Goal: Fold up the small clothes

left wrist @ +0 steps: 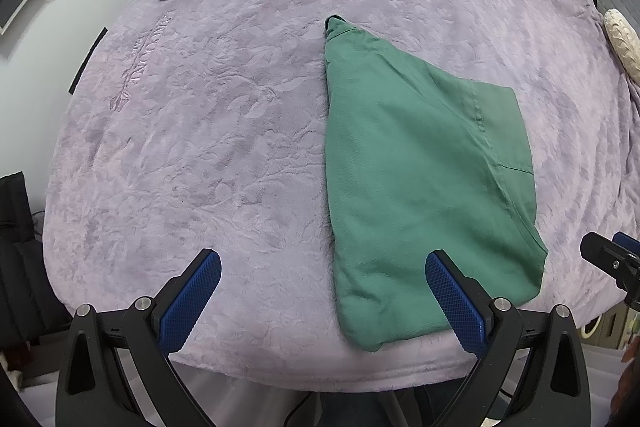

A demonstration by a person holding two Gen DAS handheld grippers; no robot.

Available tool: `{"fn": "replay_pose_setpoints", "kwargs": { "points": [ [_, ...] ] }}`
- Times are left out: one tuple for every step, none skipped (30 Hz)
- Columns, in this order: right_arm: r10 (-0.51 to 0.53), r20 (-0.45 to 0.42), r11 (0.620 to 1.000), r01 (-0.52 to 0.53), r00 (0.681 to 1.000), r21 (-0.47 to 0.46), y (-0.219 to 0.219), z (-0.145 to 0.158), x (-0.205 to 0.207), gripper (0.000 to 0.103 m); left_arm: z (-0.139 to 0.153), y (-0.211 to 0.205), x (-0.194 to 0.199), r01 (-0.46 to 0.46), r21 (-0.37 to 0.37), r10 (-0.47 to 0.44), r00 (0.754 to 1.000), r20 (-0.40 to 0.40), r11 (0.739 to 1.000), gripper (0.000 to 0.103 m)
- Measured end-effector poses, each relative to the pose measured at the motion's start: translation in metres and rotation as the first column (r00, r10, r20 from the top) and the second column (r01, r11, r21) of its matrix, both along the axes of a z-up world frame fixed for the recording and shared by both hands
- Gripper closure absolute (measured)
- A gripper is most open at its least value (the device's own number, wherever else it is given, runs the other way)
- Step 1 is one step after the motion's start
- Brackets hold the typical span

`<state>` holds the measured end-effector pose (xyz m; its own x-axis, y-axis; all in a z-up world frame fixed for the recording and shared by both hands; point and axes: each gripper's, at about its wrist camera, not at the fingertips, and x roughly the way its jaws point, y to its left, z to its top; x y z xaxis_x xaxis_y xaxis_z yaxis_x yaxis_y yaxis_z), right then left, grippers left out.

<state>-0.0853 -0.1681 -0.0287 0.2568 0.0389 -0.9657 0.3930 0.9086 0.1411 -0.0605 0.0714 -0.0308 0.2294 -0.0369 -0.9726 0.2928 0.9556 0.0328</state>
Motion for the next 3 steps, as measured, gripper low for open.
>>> {"fn": "replay_pose_setpoints", "kwargs": {
  "points": [
    [0.000,0.000,1.000,0.000,1.000,-0.001,0.0002,-0.0001,-0.0001,0.000,0.0004,0.0000,0.0000,0.001,-0.001,-0.001,1.000,0.002,1.000,0.001],
    [0.000,0.000,1.000,0.000,1.000,-0.001,0.0004,-0.0002,-0.0001,0.000,0.0008,0.0002,-0.0003,0.003,-0.002,-0.003,1.000,0.004,1.000,0.001],
    [0.000,0.000,1.000,0.000,1.000,0.000,-0.0003,-0.0001,-0.0001,0.000,0.0011,0.0002,-0.0006,0.005,-0.002,-0.005,1.000,0.004,1.000,0.001]
  ]
}}
